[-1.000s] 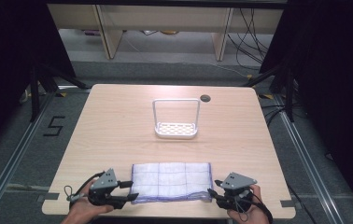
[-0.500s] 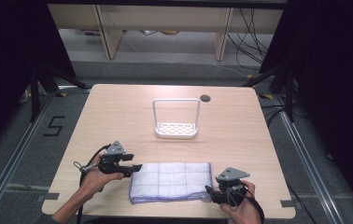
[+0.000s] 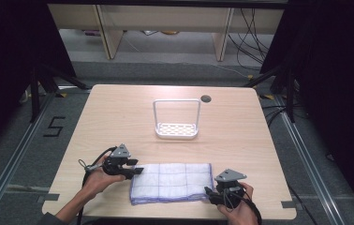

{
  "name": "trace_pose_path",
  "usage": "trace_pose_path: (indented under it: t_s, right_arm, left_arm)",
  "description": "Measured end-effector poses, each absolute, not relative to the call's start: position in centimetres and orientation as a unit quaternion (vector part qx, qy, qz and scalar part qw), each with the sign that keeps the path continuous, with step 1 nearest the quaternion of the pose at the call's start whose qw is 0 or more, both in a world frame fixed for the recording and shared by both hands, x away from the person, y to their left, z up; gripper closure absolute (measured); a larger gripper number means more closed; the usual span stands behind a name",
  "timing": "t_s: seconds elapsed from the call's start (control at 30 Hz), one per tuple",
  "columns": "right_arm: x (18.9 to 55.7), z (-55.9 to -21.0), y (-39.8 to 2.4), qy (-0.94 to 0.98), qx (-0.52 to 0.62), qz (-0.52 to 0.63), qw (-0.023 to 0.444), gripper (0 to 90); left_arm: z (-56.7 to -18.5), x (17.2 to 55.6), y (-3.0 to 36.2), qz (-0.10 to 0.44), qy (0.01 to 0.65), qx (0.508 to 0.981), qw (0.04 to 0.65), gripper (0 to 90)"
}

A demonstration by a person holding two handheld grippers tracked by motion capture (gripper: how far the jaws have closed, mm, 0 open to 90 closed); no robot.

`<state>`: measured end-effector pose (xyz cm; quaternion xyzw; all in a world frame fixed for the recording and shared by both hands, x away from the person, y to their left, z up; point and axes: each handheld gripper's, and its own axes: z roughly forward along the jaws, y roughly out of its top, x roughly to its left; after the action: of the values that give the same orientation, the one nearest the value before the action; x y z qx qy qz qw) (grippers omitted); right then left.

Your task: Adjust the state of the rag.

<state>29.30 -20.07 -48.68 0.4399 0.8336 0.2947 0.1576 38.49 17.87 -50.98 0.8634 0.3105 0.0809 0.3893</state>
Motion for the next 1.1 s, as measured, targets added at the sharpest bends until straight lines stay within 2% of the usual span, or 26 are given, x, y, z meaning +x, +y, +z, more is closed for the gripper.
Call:
trace_pose_path:
  t_s: [0.1,0.4,0.57,0.83,0.97,1.1]
  right_arm:
    - [28.8,-49.2,-19.7,0.836,0.445,0.288,0.142,44.7]
    - [28.0,-49.9,-18.9,0.845,0.434,0.272,0.153,45.6]
    - [27.7,-50.0,-18.6,0.851,0.418,0.274,0.162,55.2]
    - [27.5,-50.1,-18.9,0.852,0.407,0.304,0.127,80.1]
    - [27.9,-50.1,-19.0,0.851,0.406,0.311,0.121,83.5]
    - [30.2,-49.5,-19.3,0.862,0.384,0.301,0.137,84.0]
  left_arm:
    - [-51.0,38.2,17.8,0.079,0.301,0.869,0.385,56.2]
    - [-51.2,38.0,17.8,0.079,0.288,0.875,0.382,65.0]
    - [-51.2,37.6,17.8,0.075,0.278,0.876,0.386,77.6]
    - [-51.3,36.5,18.4,0.065,0.286,0.869,0.398,81.9]
    - [-50.9,35.6,19.1,0.062,0.284,0.866,0.408,82.7]
    - [-50.4,34.0,19.6,0.061,0.280,0.860,0.423,82.9]
